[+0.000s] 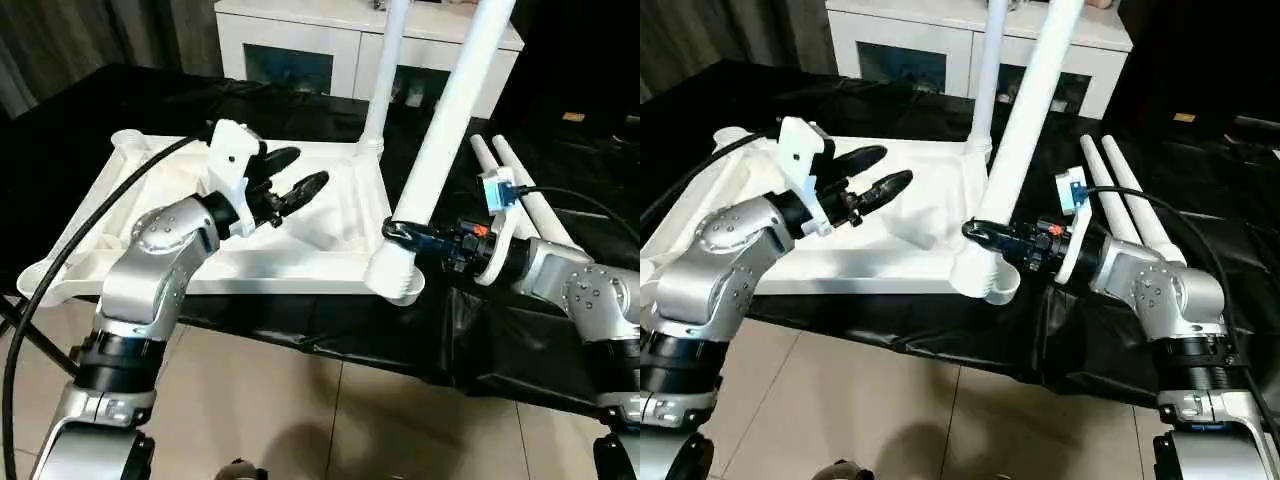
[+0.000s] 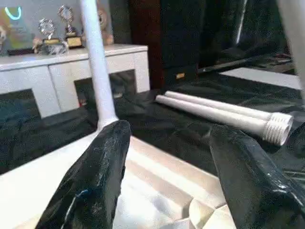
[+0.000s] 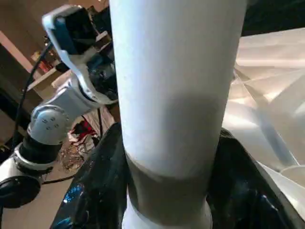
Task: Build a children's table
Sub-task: Pick table leg
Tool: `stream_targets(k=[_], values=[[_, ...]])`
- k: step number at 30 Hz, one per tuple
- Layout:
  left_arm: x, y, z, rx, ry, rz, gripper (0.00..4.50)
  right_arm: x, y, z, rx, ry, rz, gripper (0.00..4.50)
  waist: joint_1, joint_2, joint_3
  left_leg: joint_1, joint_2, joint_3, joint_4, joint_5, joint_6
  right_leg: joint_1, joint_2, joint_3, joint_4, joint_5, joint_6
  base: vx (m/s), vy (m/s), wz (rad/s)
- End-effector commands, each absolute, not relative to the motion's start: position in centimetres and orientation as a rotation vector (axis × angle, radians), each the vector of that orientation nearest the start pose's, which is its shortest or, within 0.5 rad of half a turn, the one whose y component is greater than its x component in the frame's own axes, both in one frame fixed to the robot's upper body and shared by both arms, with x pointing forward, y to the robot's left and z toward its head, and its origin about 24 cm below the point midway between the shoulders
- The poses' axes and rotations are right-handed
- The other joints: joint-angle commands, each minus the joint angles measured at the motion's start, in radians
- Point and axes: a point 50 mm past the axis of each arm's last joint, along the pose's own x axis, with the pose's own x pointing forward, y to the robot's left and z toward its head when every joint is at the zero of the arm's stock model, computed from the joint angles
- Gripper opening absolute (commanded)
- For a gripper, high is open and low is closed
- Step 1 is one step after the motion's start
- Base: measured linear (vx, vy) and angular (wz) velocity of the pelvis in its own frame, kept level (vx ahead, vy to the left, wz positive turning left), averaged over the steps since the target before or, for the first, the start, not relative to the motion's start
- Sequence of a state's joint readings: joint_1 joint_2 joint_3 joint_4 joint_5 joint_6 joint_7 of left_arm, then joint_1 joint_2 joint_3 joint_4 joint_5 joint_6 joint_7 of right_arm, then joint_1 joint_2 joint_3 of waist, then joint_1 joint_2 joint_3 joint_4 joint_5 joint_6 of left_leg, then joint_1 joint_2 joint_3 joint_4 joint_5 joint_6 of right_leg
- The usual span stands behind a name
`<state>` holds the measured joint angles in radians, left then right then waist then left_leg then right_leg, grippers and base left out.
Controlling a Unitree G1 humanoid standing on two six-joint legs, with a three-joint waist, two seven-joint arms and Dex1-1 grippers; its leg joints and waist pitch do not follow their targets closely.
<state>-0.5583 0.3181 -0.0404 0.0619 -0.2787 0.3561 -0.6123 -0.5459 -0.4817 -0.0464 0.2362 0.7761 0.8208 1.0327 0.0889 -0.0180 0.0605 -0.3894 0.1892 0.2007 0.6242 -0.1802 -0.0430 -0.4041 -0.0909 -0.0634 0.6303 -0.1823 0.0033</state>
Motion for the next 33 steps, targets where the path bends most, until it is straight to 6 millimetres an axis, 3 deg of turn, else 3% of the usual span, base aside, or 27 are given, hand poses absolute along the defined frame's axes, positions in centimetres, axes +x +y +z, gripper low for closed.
stream_targets(k=[1,3,6,8,9,12,14,16,17,18,19,20,23,24,27,28,30,33], values=[[33.1,13.4,15.9,0.140,-0.090,-0.698,3.04,30.7,-17.5,13.6,0.493,0.265,1.161,1.86,-0.002,-0.008,-0.074,0.025,0.042,-0.023,-0.080,-0.194,-0.018,0.039,-0.054,0.042,-0.080,-0.236,-0.191,0.000,0.000,0.00],[33.3,13.9,15.4,0.163,-0.078,-0.594,3.04,31.1,-17.3,13.6,0.429,0.237,1.070,1.86,-0.002,0.001,-0.072,0.023,0.044,-0.025,-0.083,-0.207,-0.031,0.039,-0.055,0.043,-0.081,-0.252,-0.178,0.000,0.000,0.00],[33.2,14.6,14.6,0.149,-0.047,-0.451,3.04,31.8,-17.0,13.5,0.331,0.182,0.898,1.86,-0.009,-0.004,-0.071,0.024,0.041,-0.025,-0.084,-0.219,-0.049,0.036,-0.054,0.043,-0.085,-0.281,-0.157,0.000,0.000,0.00],[32.7,15.3,14.2,0.124,-0.060,-0.361,3.04,32.0,-16.9,13.1,0.284,0.170,0.762,1.86,-0.010,0.000,-0.072,0.021,0.043,-0.027,-0.087,-0.207,-0.056,0.036,-0.054,0.043,-0.085,-0.276,-0.149,0.000,0.000,0.00],[32.3,16.0,13.9,0.111,-0.058,-0.287,3.04,31.8,-16.7,13.0,0.255,0.161,0.693,1.86,-0.013,-0.005,-0.074,0.022,0.039,-0.026,-0.086,-0.210,-0.053,0.036,-0.050,0.041,-0.086,-0.273,-0.146,0.000,0.000,0.00],[31.7,16.6,13.6,0.101,-0.054,-0.200,3.04,31.5,-16.3,13.2,0.227,0.134,0.667,1.86,-0.015,-0.006,-0.074,0.022,0.040,-0.025,-0.087,-0.211,-0.044,0.035,-0.046,0.042,-0.085,-0.249,-0.144,0.000,0.000,0.00],[31.4,16.7,13.4,0.110,-0.049,-0.196,3.04,31.3,-16.0,13.3,0.222,0.127,0.669,1.86,-0.014,-0.006,-0.072,0.025,0.042,-0.027,-0.090,-0.226,-0.035,0.033,-0.047,0.042,-0.088,-0.267,-0.139,0.000,0.000,0.00],[30.7,16.4,13.4,0.122,-0.060,-0.213,3.04,31.3,-15.5,13.3,0.209,0.116,0.673,1.86,-0.013,-0.024,-0.069,0.020,0.043,-0.026,-0.091,-0.227,-0.027,0.034,-0.050,0.043,-0.088,-0.285,-0.132,0.000,0.000,0.00],[30.7,16.4,13.4,0.122,-0.060,-0.213,3.04,31.3,-15.5,13.3,0.209,0.116,0.673,1.86,-0.010,-0.016,-0.069,0.021,0.044,-0.027,-0.092,-0.226,-0.029,0.033,-0.052,0.043,-0.087,-0.291,-0.131,0.000,0.000,0.00],[30.2,16.1,13.3,0.121,-0.064,-0.218,3.04,31.4,-15.6,13.0,0.184,0.107,0.645,1.86,-0.011,-0.031,-0.068,0.024,0.044,-0.024,-0.091,-0.228,-0.029,0.028,-0.049,0.044,-0.091,-0.299,-0.126,0.000,0.000,0.00],[30.0,16.0,13.3,0.126,-0.069,-0.218,3.04,31.4,-15.7,12.8,0.166,0.103,0.626,1.86,-0.007,-0.021,-0.067,0.023,0.046,-0.026,-0.094,-0.225,-0.039,0.027,-0.053,0.045,-0.089,-0.292,-0.126,0.000,0.000,0.00],[29.7,15.9,13.1,0.128,-0.072,-0.221,3.04,31.4,-15.7,12.4,0.152,0.107,0.607,1.86,-0.009,-0.029,-0.065,0.024,0.045,-0.025,-0.095,-0.241,-0.047,0.025,-0.048,0.044,-0.091,-0.293,-0.117,0.000,0.000,0.00],[29.2,15.8,12.9,0.137,-0.067,-0.219,3.04,31.4,-15.8,11.7,0.088,0.113,0.542,1.86,-0.005,-0.028,-0.065,0.026,0.047,-0.029,-0.100,-0.257,-0.068,0.025,-0.050,0.044,-0.090,-0.281,-0.106,0.000,0.000,0.00],[28.7,15.8,12.4,0.155,-0.041,-0.201,3.04,31.0,-16.1,11.0,0.059,0.126,0.493,1.86,-0.005,-0.025,-0.064,0.029,0.045,-0.028,-0.101,-0.277,-0.075,0.023,-0.047,0.045,-0.092,-0.278,-0.101,0.000,0.000,0.00],[28.3,15.6,12.1,0.158,-0.035,-0.190,3.04,30.8,-16.7,11.4,-0.006,0.075,0.439,1.86,-0.004,-0.014,-0.065,0.031,0.043,-0.029,-0.102,-0.308,-0.087,0.023,-0.046,0.046,-0.093,-0.256,-0.096,0.000,0.000,0.00],[28.1,15.6,10.7,0.106,-0.022,-0.171,3.04,30.6,-16.6,11.7,0.016,0.035,0.434,1.86,-0.012,-0.023,-0.065,0.027,0.043,-0.028,-0.101,-0.305,-0.081,0.027,-0.042,0.047,-0.093,-0.250,-0.094,0.000,0.000,0.00],[27.4,15.5,9.6,0.168,-0.024,-0.147,3.04,30.3,-16.7,11.3,0.059,0.024,0.387,1.86,-0.015,-0.022,-0.063,0.025,0.043,-0.030,-0.103,-0.322,-0.069,0.027,-0.045,0.047,-0.101,-0.285,-0.077,0.000,0.000,0.00],[26.2,14.8,9.5,0.090,-0.024,-0.138,3.04,29.4,-16.7,10.5,0.077,0.018,0.359,1.86,-0.020,-0.026,-0.064,0.022,0.046,-0.031,-0.103,-0.308,-0.063,0.029,-0.047,0.049,-0.098,-0.283,-0.067,0.000,0.000,0.00]])
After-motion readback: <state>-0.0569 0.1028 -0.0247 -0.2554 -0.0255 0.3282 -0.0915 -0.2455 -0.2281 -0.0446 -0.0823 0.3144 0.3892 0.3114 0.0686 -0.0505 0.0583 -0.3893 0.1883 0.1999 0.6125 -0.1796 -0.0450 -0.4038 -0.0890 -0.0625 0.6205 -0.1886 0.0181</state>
